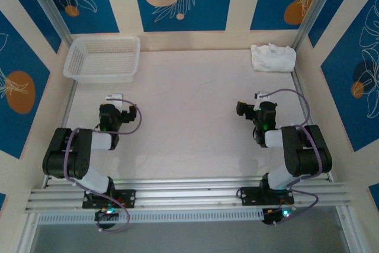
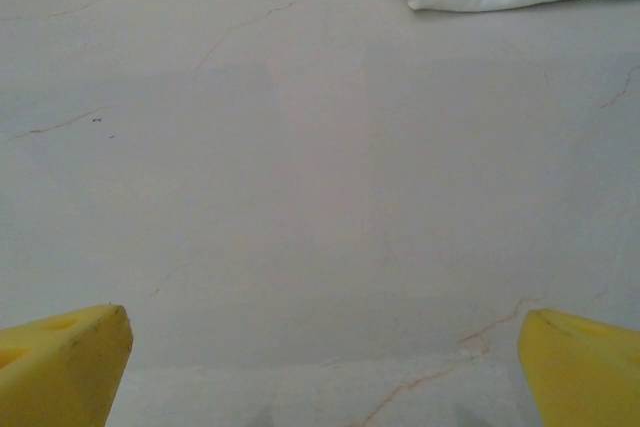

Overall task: Fold the inside-out t-shirt
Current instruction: Reset both arms

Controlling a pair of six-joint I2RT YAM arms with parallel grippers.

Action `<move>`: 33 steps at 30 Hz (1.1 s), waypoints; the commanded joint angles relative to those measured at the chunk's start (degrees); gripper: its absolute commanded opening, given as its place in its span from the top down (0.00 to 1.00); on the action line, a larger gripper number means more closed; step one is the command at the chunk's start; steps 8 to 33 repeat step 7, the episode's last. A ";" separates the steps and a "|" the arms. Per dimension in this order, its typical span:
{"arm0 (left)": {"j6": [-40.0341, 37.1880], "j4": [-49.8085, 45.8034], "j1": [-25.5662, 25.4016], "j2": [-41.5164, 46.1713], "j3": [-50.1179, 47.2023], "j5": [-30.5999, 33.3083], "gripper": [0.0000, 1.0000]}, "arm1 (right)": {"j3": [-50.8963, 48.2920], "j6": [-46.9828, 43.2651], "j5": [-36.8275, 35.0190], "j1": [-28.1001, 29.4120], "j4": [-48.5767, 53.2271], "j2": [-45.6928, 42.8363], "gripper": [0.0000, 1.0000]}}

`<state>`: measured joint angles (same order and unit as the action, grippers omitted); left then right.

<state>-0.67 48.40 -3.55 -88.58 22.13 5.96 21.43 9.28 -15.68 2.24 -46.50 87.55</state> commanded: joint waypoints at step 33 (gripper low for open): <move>-1.52 -0.28 -0.40 0.60 0.63 -1.83 0.00 | 0.79 -1.59 -1.82 0.16 -3.07 -0.28 0.01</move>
